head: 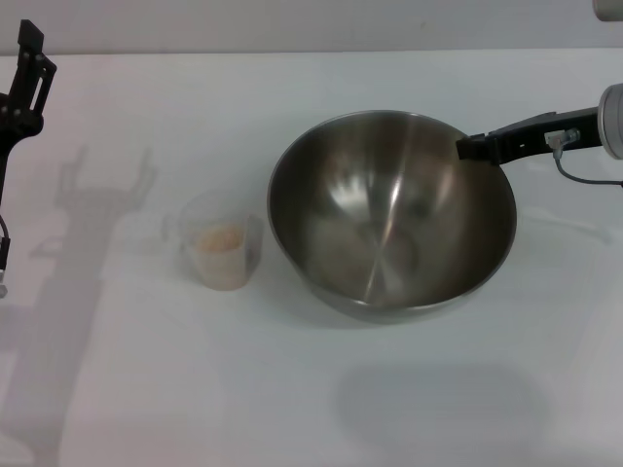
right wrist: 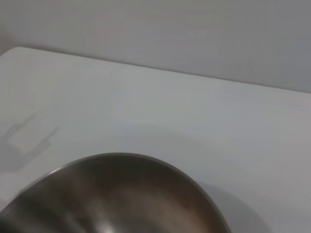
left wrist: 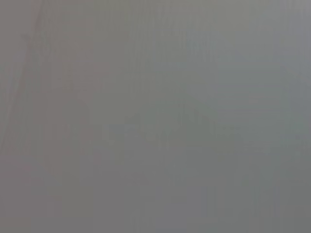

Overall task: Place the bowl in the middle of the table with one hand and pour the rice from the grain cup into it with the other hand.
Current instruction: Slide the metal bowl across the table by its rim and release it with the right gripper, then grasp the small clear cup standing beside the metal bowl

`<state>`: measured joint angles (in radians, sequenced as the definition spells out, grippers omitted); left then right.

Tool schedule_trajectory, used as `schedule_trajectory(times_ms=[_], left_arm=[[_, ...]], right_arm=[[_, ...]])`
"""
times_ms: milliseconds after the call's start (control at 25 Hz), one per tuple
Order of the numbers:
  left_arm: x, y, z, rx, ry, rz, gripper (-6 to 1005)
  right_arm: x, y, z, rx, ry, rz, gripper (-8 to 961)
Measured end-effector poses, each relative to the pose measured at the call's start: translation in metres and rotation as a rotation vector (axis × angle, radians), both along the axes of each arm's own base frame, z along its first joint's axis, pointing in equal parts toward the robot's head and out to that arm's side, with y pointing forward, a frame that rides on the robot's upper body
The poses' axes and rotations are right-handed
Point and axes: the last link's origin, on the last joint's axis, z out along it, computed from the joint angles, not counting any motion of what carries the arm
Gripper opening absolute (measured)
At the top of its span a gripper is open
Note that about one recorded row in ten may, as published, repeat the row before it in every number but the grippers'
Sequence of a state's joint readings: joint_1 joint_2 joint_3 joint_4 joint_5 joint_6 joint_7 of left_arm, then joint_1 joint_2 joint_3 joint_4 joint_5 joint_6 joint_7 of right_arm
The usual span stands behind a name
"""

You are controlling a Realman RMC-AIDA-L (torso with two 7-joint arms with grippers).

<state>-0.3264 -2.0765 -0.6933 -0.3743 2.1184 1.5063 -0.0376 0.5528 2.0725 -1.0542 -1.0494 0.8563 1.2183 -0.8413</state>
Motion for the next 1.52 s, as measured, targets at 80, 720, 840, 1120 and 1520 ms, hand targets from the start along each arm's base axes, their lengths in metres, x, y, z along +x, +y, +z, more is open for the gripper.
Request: schedule_trajectory(times_ms=[80, 720, 840, 1120, 1520], left_arm=[[0.0, 0.0, 0.0, 0.0, 0.0, 0.0, 829], [0.002, -0.002, 0.003, 0.021, -0.004, -0.017, 828], [0.003, -0.005, 0.003, 0.028, -0.005, -0.03, 828], [0.003, -0.005, 0.003, 0.027, -0.005, -0.033, 827], [0.005, -0.003, 0.004, 0.026, -0.002, -0.04, 827]], right_arm=[[0.001, 0.002, 0.0, 0.003, -0.022, 0.002, 79], [-0.061, 0.033, 0.023, 0.277, -0.048, 0.311, 436], [-0.074, 0.032, 0.01, 0.42, -0.053, 0.448, 435], [-0.07, 0.017, -0.008, 0.717, -0.223, 0.536, 432], [-0.067, 0.008, 0.013, 0.985, -0.368, 0.406, 428]])
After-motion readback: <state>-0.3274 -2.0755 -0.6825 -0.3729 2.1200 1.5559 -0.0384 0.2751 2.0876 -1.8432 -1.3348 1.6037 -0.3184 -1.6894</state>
